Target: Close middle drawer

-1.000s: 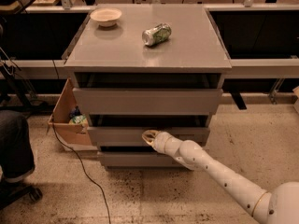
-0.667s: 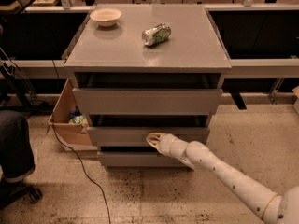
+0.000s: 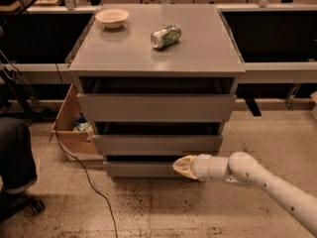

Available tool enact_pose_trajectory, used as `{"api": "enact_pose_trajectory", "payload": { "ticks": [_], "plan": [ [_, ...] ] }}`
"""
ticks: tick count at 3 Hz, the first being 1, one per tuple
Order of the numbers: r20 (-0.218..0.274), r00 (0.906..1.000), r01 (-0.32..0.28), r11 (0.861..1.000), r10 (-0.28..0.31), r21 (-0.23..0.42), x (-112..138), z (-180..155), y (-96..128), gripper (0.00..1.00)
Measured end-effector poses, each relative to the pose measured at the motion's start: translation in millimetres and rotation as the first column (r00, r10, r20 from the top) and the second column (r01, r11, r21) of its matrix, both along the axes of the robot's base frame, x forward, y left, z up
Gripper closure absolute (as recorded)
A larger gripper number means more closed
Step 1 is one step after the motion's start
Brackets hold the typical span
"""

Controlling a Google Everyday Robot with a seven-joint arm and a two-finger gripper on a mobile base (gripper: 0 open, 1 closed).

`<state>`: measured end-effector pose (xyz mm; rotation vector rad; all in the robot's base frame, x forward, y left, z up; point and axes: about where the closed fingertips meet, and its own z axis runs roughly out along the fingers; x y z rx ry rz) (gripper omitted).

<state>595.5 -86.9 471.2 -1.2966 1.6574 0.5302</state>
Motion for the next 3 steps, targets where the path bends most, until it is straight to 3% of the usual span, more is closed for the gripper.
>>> {"api": "enact_pose_trajectory", "payload": {
  "ticks": [1,2,3],
  "plan": [
    [-0.105,0.992,-0.075,0.996,0.07,-0.046,-42,15,-25,1.0],
    [-0.214,0.9712,-0.12,0.991,0.105,-0.058,-77,22,-45,1.0],
    [-0.236,0.9641,-0.138,0.989,0.122,-0.057,-85,23,-46,1.0]
  ]
}}
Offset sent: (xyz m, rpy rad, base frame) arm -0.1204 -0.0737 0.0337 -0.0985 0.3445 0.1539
